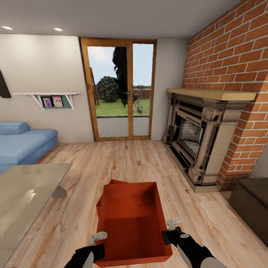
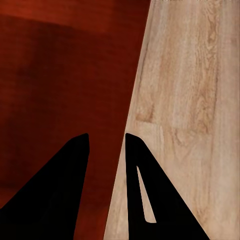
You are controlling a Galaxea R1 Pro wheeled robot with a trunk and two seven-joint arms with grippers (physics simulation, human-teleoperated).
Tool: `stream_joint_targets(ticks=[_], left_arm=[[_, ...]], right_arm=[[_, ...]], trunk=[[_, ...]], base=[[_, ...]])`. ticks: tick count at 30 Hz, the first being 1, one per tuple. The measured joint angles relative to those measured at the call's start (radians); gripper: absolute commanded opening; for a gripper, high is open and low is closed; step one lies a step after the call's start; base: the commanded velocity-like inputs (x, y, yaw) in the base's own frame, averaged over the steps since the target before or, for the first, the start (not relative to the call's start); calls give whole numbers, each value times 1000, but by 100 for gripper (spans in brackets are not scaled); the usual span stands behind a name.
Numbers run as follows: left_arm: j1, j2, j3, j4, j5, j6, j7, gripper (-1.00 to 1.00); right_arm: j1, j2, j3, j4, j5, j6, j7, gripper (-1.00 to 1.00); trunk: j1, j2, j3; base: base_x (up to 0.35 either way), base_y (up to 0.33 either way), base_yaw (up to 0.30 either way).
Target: Move the two storage containers from the living room to the garage. In the garage, place one container on the floor and stack the other container on top of it (either order is fine).
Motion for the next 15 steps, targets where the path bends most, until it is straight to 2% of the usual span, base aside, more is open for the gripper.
stream_joint_targets(ticks=[15], left_arm=[[0,-4,6,0,-7,1,0,-100]], right_arm=[[0,-3,-2,0,1,0,5,-100]], trunk=[[-58,105,47]], base=[[0,0,0]])
